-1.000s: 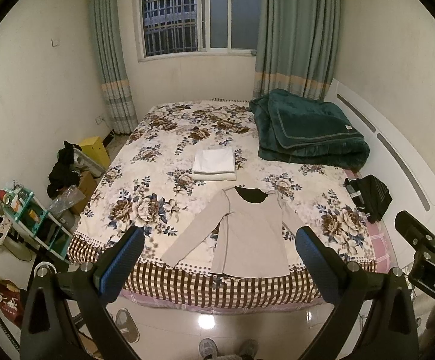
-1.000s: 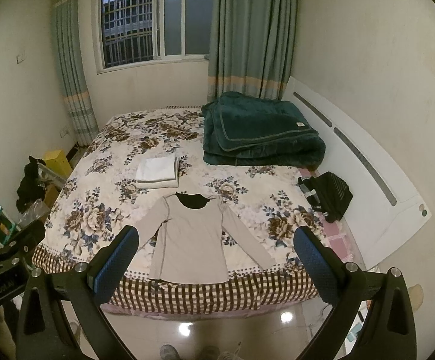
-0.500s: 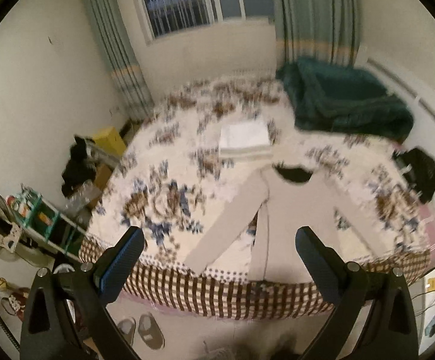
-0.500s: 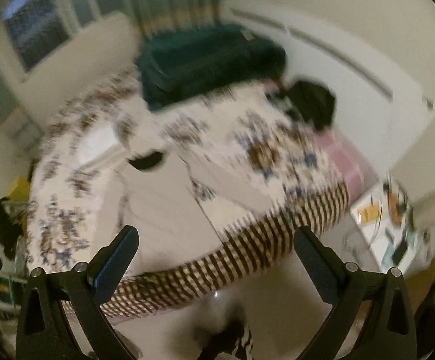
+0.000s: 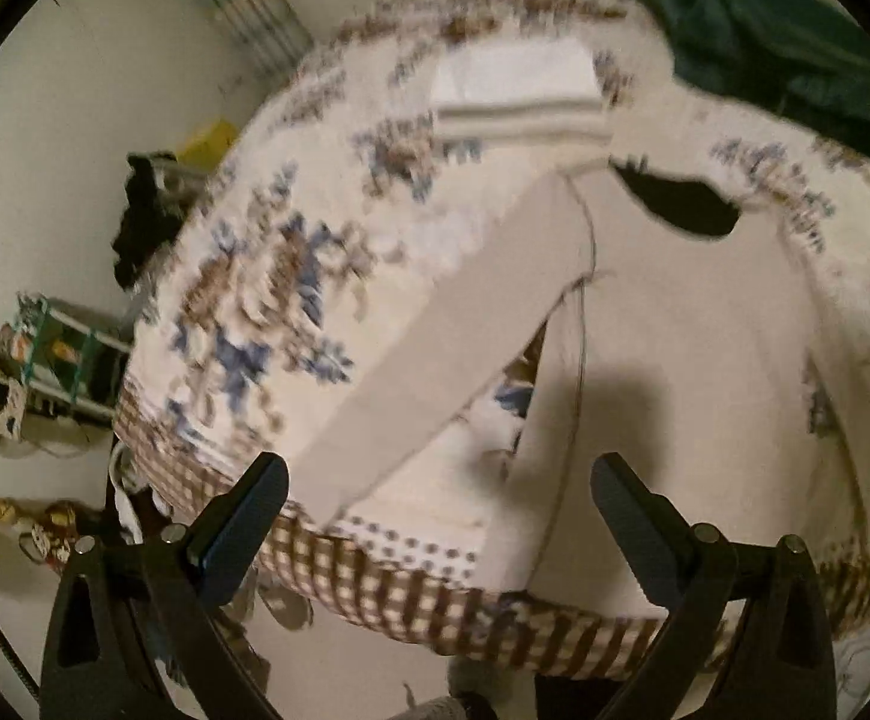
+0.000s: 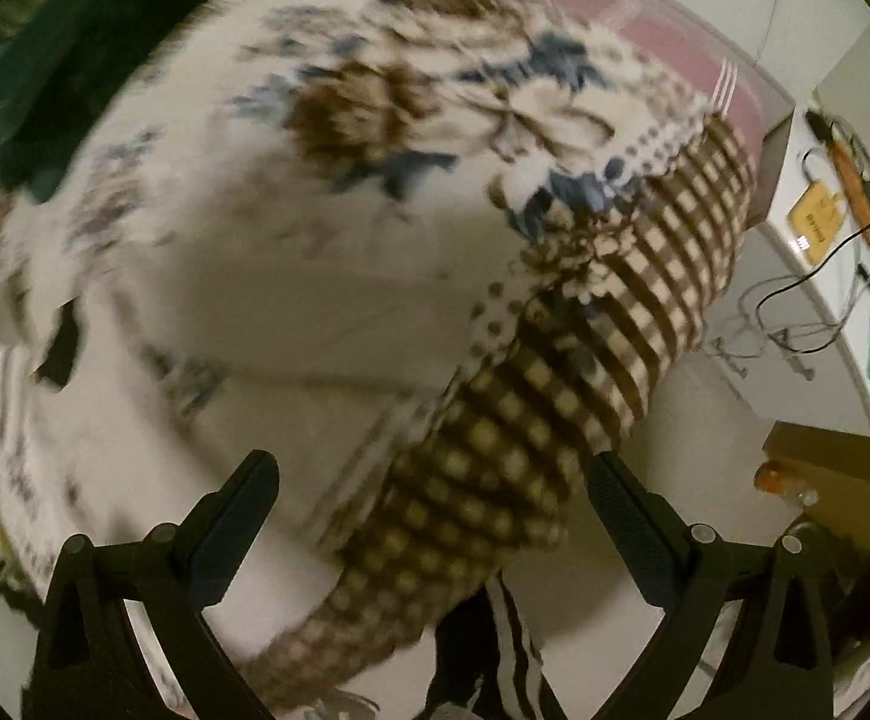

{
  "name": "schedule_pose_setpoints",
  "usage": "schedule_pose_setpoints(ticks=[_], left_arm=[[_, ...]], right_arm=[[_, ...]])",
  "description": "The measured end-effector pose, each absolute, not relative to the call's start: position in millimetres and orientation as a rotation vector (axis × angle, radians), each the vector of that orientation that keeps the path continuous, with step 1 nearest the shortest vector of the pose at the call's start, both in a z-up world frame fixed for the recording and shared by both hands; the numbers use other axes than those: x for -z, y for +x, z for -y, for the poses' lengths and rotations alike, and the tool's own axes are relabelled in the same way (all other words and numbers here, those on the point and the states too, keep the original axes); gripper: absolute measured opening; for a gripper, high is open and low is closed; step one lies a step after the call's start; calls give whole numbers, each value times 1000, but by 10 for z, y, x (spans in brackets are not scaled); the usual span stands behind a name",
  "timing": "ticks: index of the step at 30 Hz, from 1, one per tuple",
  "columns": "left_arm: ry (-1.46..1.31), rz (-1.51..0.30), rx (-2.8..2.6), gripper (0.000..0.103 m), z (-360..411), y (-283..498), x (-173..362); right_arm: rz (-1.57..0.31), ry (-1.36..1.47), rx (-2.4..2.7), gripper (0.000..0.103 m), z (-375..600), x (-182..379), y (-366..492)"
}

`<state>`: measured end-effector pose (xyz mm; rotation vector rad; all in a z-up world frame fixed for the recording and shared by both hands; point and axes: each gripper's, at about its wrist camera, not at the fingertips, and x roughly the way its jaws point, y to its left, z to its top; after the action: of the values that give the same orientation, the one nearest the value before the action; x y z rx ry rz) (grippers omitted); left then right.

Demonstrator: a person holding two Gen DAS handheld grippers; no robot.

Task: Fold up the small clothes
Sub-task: 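Lower both tools toward the beige shirt and grasp its sleeve and side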

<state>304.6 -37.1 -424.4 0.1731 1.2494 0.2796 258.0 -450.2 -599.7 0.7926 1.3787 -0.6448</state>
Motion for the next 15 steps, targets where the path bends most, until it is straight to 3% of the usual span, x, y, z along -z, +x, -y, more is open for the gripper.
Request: schedule_pose_setpoints(ticks=[7,9,10,11,12,13,15], left_arm=[[204,-1346,-285,103,613,3460,5155],[213,-1356,-272,103,678,3540,5356],[225,-1365,-270,103,707,3571,5450],[230,-1373,-266,103,739,3614,5527],[232,-1380,-263,103,755,3635,5579],[232,-1386,-258,103,778,3662,5624],[236,-1387,-247,103,819,3715,5670]], right_arm=[[-1404,1019,656,100,4992,7239,2762],[-1379,1082,622,87,5007,7425,2804],[-1372,1115,611,72,4998,7528,2839],[-1362,1122,615,48,4981,7557,2863],[-1353,1108,628,35,4974,7570,2886],[-1334,1090,628,7,4964,7539,2911],[-1268,1097,632,7,5006,7425,2893]])
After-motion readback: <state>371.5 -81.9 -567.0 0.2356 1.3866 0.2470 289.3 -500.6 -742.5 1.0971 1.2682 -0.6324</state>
